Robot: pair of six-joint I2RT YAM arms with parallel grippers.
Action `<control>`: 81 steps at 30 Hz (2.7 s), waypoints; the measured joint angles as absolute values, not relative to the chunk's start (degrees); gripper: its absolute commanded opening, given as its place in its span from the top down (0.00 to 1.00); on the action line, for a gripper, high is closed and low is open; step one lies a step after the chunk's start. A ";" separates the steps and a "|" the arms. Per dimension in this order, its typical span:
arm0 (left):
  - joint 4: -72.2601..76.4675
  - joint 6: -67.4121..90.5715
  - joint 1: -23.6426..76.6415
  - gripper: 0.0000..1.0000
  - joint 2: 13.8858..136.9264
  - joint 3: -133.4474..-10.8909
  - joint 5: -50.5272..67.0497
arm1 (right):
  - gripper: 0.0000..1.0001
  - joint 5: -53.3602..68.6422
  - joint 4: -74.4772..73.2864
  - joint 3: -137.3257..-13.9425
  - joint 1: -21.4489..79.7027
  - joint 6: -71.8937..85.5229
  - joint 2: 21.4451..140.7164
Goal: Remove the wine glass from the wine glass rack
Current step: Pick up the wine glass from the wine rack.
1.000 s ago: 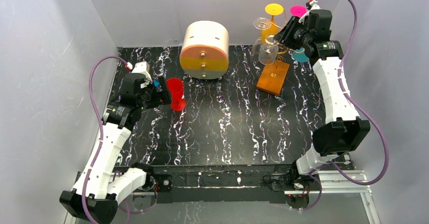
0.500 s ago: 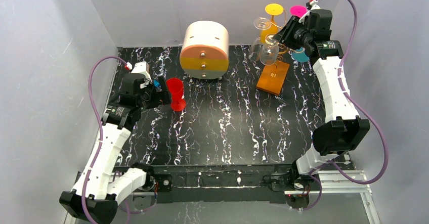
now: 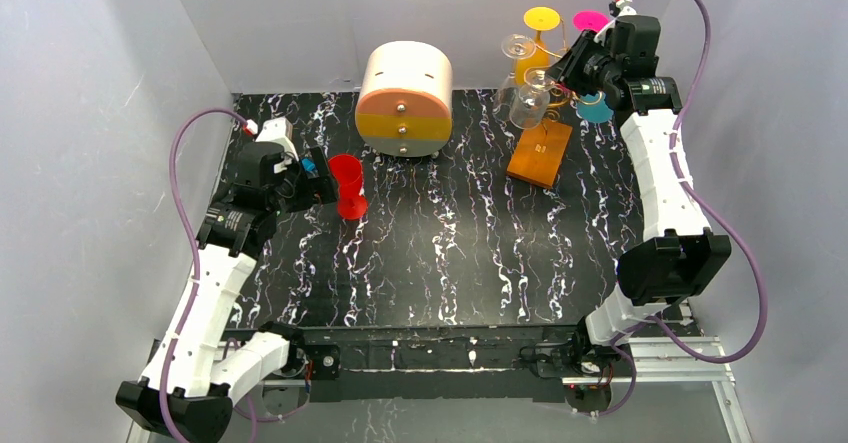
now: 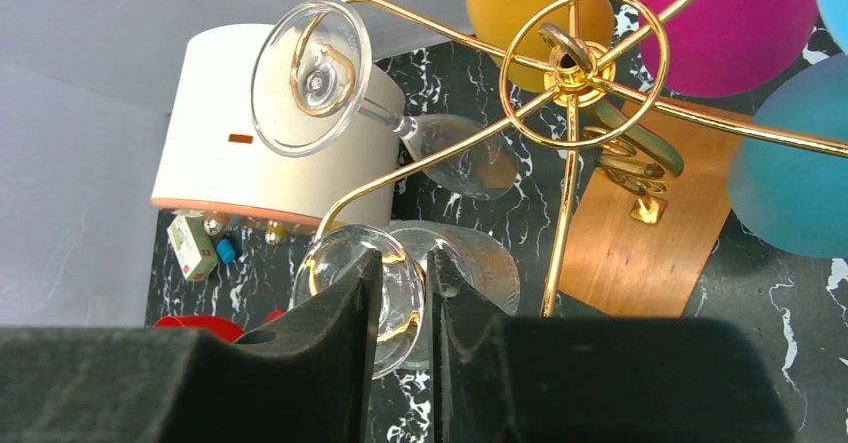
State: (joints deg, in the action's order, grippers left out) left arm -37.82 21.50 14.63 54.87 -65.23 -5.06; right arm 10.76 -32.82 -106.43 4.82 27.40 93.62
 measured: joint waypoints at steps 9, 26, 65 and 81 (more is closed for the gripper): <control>-37.85 21.52 14.63 0.02 54.85 -65.56 -5.04 | 0.58 11.25 -33.06 -106.43 4.82 27.27 93.62; -37.95 21.63 14.63 0.01 54.85 -65.71 -4.86 | 0.67 12.95 -35.03 -106.43 4.82 28.21 93.58; -38.33 21.93 14.63 0.02 54.85 -66.57 -4.45 | 0.80 15.66 -32.53 -106.02 4.12 30.11 93.25; -38.33 22.17 14.61 0.02 54.85 -66.61 -4.23 | 0.75 19.25 -30.44 -103.92 2.68 32.03 92.95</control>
